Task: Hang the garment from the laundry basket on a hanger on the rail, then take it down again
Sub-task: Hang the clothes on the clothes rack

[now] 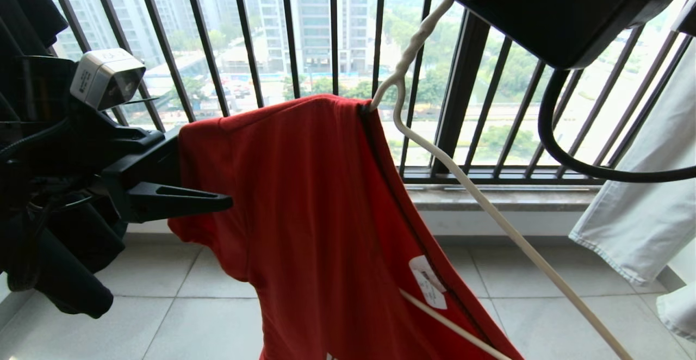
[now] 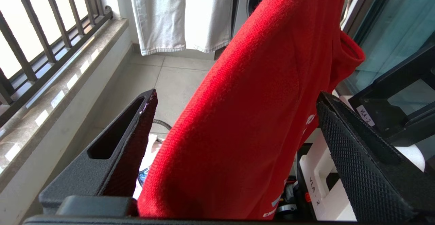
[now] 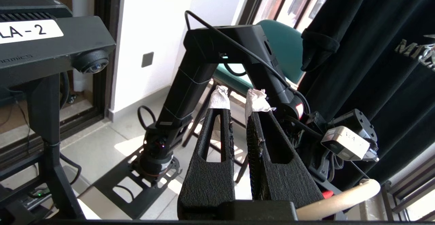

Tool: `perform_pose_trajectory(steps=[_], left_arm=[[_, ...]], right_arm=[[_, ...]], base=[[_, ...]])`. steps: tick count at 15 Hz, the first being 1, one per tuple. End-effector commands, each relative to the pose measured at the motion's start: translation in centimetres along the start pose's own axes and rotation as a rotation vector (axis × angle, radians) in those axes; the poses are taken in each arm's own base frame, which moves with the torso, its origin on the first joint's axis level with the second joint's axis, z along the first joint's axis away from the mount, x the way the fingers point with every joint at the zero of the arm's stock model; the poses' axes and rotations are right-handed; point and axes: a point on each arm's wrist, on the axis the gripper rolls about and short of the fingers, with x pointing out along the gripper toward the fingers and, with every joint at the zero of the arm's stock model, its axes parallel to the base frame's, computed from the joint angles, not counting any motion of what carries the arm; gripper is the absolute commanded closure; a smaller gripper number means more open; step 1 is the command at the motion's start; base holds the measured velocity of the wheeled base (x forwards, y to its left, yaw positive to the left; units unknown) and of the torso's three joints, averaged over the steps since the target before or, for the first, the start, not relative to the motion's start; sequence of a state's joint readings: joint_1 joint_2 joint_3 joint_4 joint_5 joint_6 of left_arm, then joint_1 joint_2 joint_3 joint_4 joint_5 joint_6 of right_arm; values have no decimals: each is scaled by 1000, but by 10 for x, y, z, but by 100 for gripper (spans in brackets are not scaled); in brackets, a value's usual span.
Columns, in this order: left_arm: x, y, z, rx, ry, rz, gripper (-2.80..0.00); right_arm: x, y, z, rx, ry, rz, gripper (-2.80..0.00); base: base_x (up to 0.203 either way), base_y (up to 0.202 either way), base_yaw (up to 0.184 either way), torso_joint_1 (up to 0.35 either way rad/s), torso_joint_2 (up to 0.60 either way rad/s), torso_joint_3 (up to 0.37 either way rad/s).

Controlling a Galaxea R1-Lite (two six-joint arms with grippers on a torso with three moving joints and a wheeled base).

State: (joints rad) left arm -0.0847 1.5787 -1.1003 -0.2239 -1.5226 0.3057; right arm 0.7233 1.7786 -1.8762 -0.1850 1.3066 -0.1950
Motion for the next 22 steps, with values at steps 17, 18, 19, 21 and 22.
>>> perform_pose_trajectory(steps=[17, 18, 19, 21, 22], left_arm=[[-15, 4, 12, 94, -1, 50, -280], [-15, 4, 12, 111, -1, 50, 0], [-15, 4, 13, 112, -1, 50, 0], [-15, 4, 12, 111, -1, 50, 0], [-15, 4, 12, 111, -1, 50, 0]], right_arm=[[-11, -20, -15, 42, -15, -48, 0], [-11, -20, -14, 44, -16, -48, 0], [-11, -20, -14, 46, -16, -49, 0], [-11, -19, -14, 45, -16, -50, 0], [-11, -19, -14, 45, -16, -51, 0]], base=[[0, 0, 0, 0, 0, 0], [0, 0, 0, 0, 0, 0], [0, 0, 0, 0, 0, 0], [0, 0, 0, 0, 0, 0], [0, 0, 0, 0, 0, 0]])
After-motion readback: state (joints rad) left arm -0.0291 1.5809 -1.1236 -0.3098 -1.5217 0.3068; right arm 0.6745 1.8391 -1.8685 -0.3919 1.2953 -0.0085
